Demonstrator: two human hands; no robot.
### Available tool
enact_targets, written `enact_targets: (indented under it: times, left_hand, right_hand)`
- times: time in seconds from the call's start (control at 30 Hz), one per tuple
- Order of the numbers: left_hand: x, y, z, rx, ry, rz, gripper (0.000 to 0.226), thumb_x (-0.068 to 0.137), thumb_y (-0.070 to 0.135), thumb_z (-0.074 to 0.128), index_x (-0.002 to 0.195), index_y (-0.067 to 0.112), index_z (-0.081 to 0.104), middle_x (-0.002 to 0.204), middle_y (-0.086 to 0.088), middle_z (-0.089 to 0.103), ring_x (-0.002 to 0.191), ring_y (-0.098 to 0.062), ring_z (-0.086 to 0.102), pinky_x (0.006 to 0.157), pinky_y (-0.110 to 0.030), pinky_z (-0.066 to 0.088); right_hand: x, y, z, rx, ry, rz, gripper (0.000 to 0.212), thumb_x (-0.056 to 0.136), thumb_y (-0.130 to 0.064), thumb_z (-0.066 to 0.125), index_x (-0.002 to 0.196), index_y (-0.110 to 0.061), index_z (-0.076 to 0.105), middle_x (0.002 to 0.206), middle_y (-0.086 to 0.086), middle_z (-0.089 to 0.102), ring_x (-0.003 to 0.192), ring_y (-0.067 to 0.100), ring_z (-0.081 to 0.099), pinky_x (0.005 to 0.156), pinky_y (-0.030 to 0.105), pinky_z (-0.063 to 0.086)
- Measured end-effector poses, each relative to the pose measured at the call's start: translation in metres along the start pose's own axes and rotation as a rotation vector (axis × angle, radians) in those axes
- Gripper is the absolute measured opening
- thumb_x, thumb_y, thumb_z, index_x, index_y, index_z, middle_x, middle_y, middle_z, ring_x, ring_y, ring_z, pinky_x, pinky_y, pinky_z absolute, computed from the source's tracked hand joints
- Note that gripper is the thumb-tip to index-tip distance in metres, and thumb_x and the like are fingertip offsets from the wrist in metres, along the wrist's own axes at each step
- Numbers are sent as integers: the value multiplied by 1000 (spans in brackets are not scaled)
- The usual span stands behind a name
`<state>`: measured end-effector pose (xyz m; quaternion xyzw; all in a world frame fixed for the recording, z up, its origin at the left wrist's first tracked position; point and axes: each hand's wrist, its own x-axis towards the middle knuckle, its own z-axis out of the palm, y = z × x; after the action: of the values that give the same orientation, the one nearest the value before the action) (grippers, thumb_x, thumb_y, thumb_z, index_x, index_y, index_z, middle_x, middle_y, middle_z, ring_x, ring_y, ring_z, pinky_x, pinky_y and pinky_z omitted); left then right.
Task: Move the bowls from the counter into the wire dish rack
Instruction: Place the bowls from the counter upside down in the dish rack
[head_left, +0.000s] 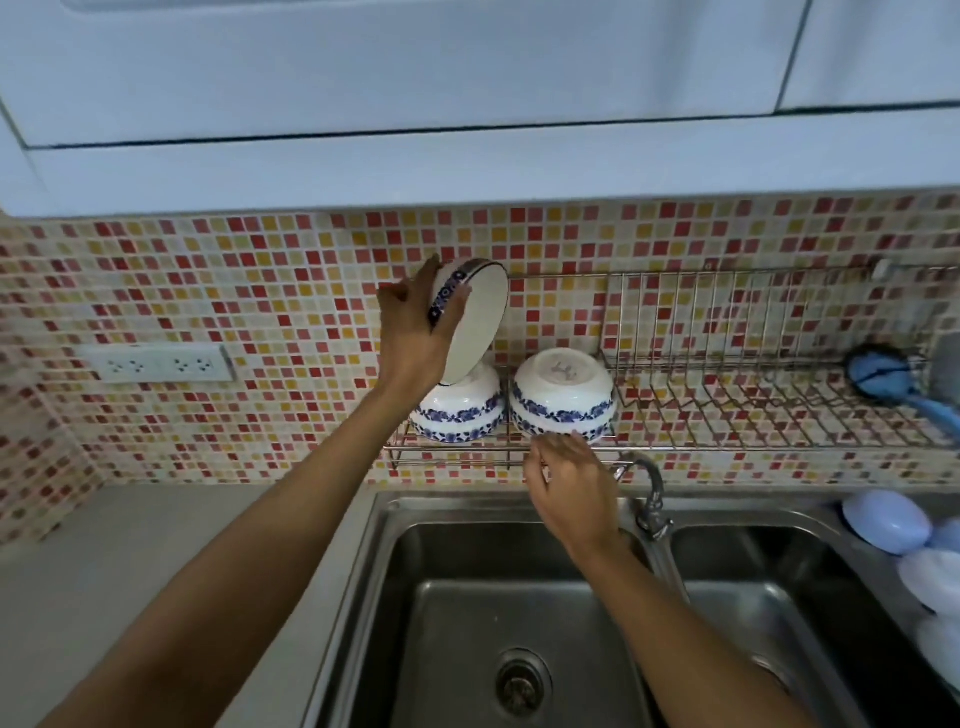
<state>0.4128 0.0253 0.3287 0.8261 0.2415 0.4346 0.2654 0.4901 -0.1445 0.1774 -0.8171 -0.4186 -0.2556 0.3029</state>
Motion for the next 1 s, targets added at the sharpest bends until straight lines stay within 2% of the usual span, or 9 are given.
enact_targets:
  times: [0.07, 0.13, 0.23, 0.3, 0.43, 0.6, 0.73, 1.0]
  left_hand:
    - [-2, -6, 8, 129, -43, 159, 55, 92, 52, 47, 142, 32, 35, 130, -17, 34, 121, -29, 38, 102, -33, 39]
    - [-4, -18, 16, 308, -96, 297, 58, 90, 52, 50, 142, 31, 37, 132, -21, 33, 124, -34, 37, 105, -39, 38]
    - [-5, -36, 29, 618, -99, 528, 58, 90, 57, 45, 141, 29, 40, 128, -28, 44, 118, -41, 44, 99, -47, 45]
    - [-6, -47, 36, 715, -137, 601, 57, 90, 59, 42, 139, 29, 43, 126, -27, 46, 116, -41, 47, 98, -49, 46]
    - [-6, -60, 47, 777, -241, 607, 57, 88, 56, 52, 138, 30, 44, 128, -28, 49, 119, -44, 46, 99, -55, 43]
    - [-12, -69, 48, 785, -325, 566, 56, 86, 51, 54, 136, 29, 45, 126, -28, 49, 118, -45, 47, 97, -56, 46]
    - [-17, -77, 49, 749, -380, 545, 63, 80, 46, 68, 136, 27, 47, 131, -26, 46, 122, -44, 45, 100, -55, 45]
    - [-24, -81, 46, 574, -375, 461, 83, 68, 48, 78, 138, 20, 45, 129, -24, 46, 121, -41, 45, 100, -52, 46]
  right_hand:
    - [-2, 2, 6, 17, 14, -10, 37, 91, -24, 44, 106, -6, 72, 106, 10, 74, 94, 19, 71, 99, 40, 51]
    - [-4, 3, 9, 42, 35, -15, 37, 91, -24, 44, 108, -5, 71, 108, 11, 73, 97, 20, 70, 100, 42, 50]
    - [-4, 5, 11, 49, 52, -22, 37, 90, -24, 45, 107, -5, 71, 107, 10, 73, 97, 19, 71, 100, 42, 50]
    - [-5, 6, 12, 42, 45, -20, 37, 90, -26, 45, 109, -5, 71, 108, 9, 73, 98, 18, 70, 103, 40, 48]
    - [-6, 6, 13, 55, 66, -29, 36, 89, -23, 46, 109, -6, 71, 109, 8, 73, 98, 17, 70, 104, 38, 46]
    - [-6, 7, 14, 68, 88, -34, 36, 88, -22, 47, 108, -6, 72, 109, 9, 73, 100, 18, 69, 104, 41, 46]
    - [-7, 7, 16, 91, 105, -28, 34, 88, -22, 49, 108, -7, 72, 109, 8, 73, 101, 17, 69, 105, 39, 45]
    - [-7, 3, 17, 106, 111, 9, 33, 89, -22, 49, 107, -8, 73, 108, 6, 73, 100, 15, 69, 105, 38, 45]
